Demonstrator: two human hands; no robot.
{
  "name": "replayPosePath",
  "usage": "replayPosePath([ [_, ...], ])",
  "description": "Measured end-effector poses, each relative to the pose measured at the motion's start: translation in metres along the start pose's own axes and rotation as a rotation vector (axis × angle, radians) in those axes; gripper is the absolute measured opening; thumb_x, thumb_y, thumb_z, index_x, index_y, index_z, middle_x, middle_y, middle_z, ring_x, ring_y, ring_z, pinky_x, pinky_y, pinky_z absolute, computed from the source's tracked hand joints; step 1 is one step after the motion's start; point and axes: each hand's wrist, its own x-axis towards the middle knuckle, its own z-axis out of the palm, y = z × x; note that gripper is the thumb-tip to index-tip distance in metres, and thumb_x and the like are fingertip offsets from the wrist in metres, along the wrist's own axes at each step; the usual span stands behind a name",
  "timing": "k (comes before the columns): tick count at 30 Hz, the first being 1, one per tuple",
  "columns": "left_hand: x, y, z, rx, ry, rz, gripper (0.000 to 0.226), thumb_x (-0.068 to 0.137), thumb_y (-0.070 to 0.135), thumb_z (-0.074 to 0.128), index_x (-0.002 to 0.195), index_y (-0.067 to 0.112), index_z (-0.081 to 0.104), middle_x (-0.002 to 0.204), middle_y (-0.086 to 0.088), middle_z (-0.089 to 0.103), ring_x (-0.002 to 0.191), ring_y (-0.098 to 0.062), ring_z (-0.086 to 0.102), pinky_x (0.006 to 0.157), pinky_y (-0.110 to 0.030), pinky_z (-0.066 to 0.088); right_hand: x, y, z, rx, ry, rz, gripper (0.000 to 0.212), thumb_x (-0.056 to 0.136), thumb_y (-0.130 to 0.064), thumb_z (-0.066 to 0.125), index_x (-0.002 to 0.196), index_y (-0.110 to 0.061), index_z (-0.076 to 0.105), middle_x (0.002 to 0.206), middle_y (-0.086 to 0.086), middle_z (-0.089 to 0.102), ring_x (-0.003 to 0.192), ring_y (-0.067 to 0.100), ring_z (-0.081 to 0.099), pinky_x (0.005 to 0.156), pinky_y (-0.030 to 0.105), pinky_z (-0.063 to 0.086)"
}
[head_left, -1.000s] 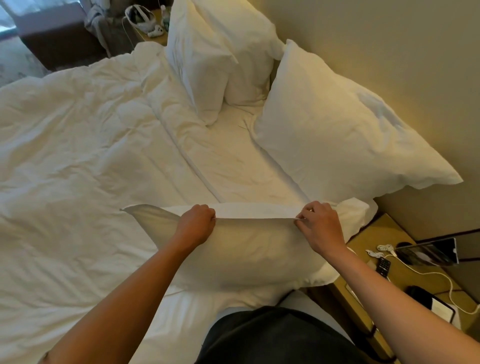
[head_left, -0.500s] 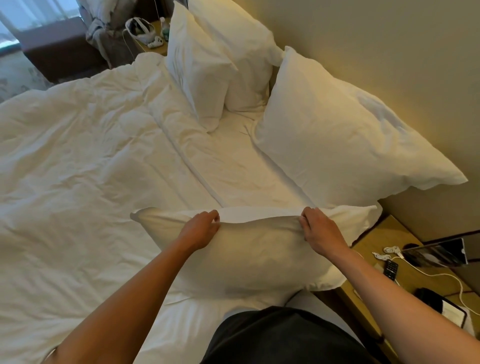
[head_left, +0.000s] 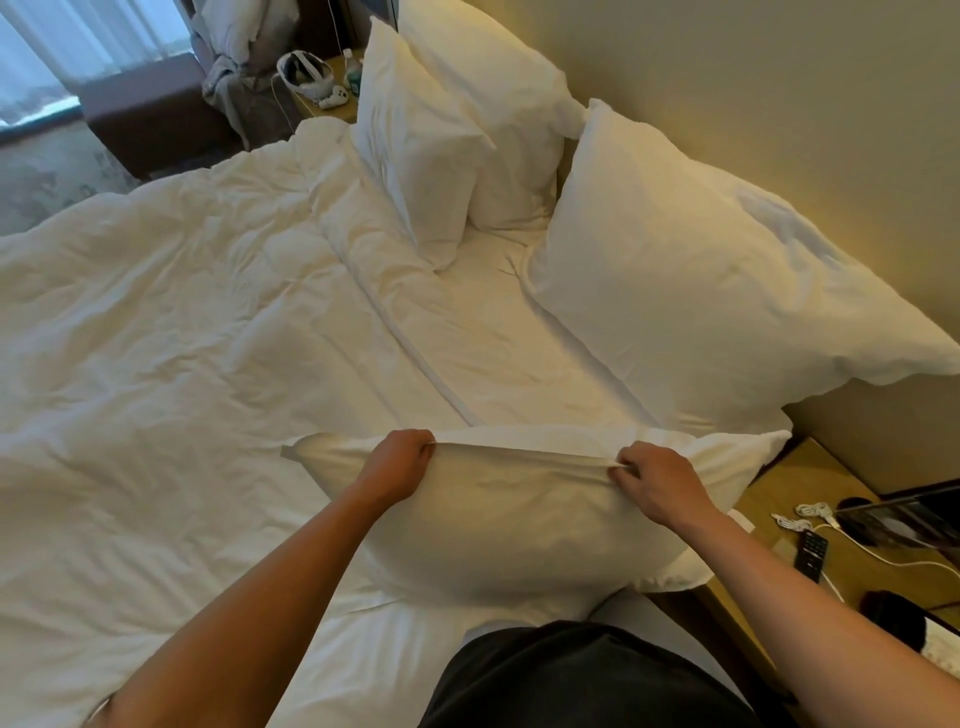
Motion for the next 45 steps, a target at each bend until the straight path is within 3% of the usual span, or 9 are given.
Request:
replayPosePath([
  [4, 0.004, 0.006, -0.013, -0.027, 0.057, -0.014, 0.029, 0.104, 0.022, 0.043, 0.091, 0.022, 0.068, 0.089, 0.000, 0.070, 0.080, -0.021, 0.064, 0.075, -0.036, 0.055, 0.004, -0.009, -0.013, 0.187, 0.116, 0.033, 0.032, 0.105, -0.029, 0.054, 0.075, -0.019, 0.049, 0.070, -0.003, 0.060, 0.058, 0.017, 0.061, 0.062, 0.040, 0.051],
  [6, 0.008, 0.013, -0.023, -0.021, 0.093, -0.012, 0.028, 0.104, 0.023, 0.043, 0.092, 0.023, 0.069, 0.089, 0.001, 0.070, 0.081, -0.021, 0.064, 0.074, -0.036, 0.055, 0.007, -0.015, -0.026, 0.225, 0.175, 0.023, 0.032, 0.105, -0.026, 0.054, 0.076, -0.016, 0.048, 0.070, -0.002, 0.058, 0.061, 0.018, 0.058, 0.061, 0.041, 0.047],
  [9, 0.018, 0.025, -0.041, 0.022, 0.133, -0.011, 0.028, 0.103, 0.025, 0.043, 0.093, 0.026, 0.070, 0.089, 0.002, 0.071, 0.083, -0.022, 0.066, 0.073, -0.037, 0.057, 0.011, -0.017, -0.045, 0.247, 0.230, 0.003, 0.031, 0.104, -0.024, 0.057, 0.074, -0.015, 0.051, 0.069, -0.002, 0.058, 0.067, 0.023, 0.055, 0.060, 0.039, 0.040],
  [13, 0.043, 0.056, -0.075, 0.071, 0.229, 0.069, 0.025, 0.102, 0.030, 0.045, 0.096, 0.029, 0.069, 0.095, 0.002, 0.072, 0.086, -0.024, 0.066, 0.070, -0.036, 0.054, 0.012, -0.012, -0.079, 0.331, 0.359, 0.009, 0.033, 0.103, -0.024, 0.060, 0.070, -0.023, 0.055, 0.067, -0.008, 0.058, 0.064, 0.016, 0.054, 0.058, 0.032, 0.036],
  [21, 0.109, 0.143, -0.136, 0.083, 0.446, 0.299, 0.024, 0.102, 0.027, 0.047, 0.105, 0.025, 0.071, 0.104, -0.001, 0.073, 0.095, -0.026, 0.066, 0.074, -0.034, 0.049, 0.010, 0.010, -0.153, 0.355, 0.609, 0.051, 0.028, 0.104, -0.026, 0.060, 0.079, -0.017, 0.069, 0.074, -0.001, 0.068, 0.069, 0.019, 0.060, 0.064, 0.038, 0.046],
  [24, 0.125, 0.157, -0.129, 0.108, 0.424, 0.337, 0.025, 0.103, 0.026, 0.047, 0.105, 0.022, 0.072, 0.102, -0.003, 0.072, 0.096, -0.026, 0.064, 0.074, -0.032, 0.043, 0.005, 0.019, -0.154, 0.368, 0.610, 0.085, 0.031, 0.104, -0.025, 0.060, 0.075, -0.018, 0.067, 0.069, -0.001, 0.065, 0.066, 0.016, 0.059, 0.062, 0.040, 0.045],
  [29, 0.136, 0.155, -0.104, 0.112, 0.364, 0.298, 0.028, 0.102, 0.023, 0.045, 0.106, 0.021, 0.073, 0.103, -0.004, 0.070, 0.098, -0.026, 0.063, 0.079, -0.038, 0.049, -0.002, 0.024, -0.125, 0.394, 0.531, 0.153, 0.032, 0.103, -0.028, 0.061, 0.074, -0.019, 0.068, 0.065, -0.005, 0.064, 0.064, 0.009, 0.059, 0.060, 0.038, 0.044],
  [35, 0.145, 0.141, -0.096, 0.143, 0.302, 0.260, 0.029, 0.103, 0.024, 0.045, 0.108, 0.023, 0.073, 0.105, -0.003, 0.071, 0.097, -0.025, 0.063, 0.077, -0.038, 0.052, 0.008, 0.018, -0.102, 0.426, 0.448, 0.186, 0.034, 0.101, -0.027, 0.064, 0.070, -0.015, 0.066, 0.061, -0.001, 0.062, 0.062, 0.016, 0.060, 0.062, 0.041, 0.048],
  [45, 0.196, 0.172, -0.133, 0.200, 0.383, 0.293, 0.031, 0.104, 0.024, 0.044, 0.108, 0.020, 0.074, 0.107, -0.004, 0.073, 0.098, -0.026, 0.065, 0.075, -0.036, 0.051, 0.037, 0.008, -0.126, 0.548, 0.481, 0.219, 0.033, 0.100, -0.029, 0.066, 0.068, -0.019, 0.065, 0.063, -0.002, 0.065, 0.064, 0.012, 0.061, 0.059, 0.029, 0.042],
])
